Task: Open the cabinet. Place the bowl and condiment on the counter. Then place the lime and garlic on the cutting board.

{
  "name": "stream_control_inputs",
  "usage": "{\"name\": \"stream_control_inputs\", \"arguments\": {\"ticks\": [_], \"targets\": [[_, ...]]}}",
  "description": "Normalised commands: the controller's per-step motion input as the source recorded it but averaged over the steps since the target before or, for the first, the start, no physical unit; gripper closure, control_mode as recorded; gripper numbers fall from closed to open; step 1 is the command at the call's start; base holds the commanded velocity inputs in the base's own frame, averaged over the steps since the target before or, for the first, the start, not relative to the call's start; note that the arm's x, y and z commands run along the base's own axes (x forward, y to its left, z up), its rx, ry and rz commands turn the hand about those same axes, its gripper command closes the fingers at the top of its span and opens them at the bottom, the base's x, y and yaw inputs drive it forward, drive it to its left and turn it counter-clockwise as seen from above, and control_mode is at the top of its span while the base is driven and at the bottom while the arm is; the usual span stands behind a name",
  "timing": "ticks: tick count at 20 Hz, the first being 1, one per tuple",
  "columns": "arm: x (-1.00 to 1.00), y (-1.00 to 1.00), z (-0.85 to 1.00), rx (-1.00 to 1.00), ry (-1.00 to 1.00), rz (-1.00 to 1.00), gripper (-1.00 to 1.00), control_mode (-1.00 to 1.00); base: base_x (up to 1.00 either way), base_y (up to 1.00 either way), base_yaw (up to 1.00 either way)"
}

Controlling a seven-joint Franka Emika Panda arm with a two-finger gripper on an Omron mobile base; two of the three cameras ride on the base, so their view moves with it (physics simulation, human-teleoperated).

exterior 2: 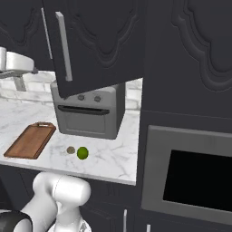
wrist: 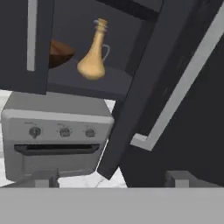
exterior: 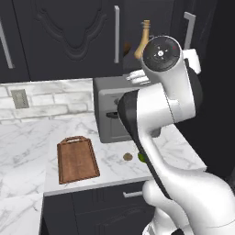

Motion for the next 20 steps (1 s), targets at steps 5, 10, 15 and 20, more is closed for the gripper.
{"name": "stream_control_inputs", "arguments": {"ticks": [5,10,15,20], "targets": [[0.72,0.64,0.01,-0.28,0.38,0.03,-1.00,-1.00,0.00,0.00,0.00],[0.99,0.10,0.00,-0.25,0.36,0.00,-1.00,-1.00,0.00,0.00,0.00],[0.66,-0.33,-0.10,-0.24,0.13,0.00,-1.00,-1.00,0.00,0.00,0.00],[0.33,-0.50,-0.27,-0.22,0.02,0.01,-1.00,-1.00,0.00,0.00,0.00]]}}
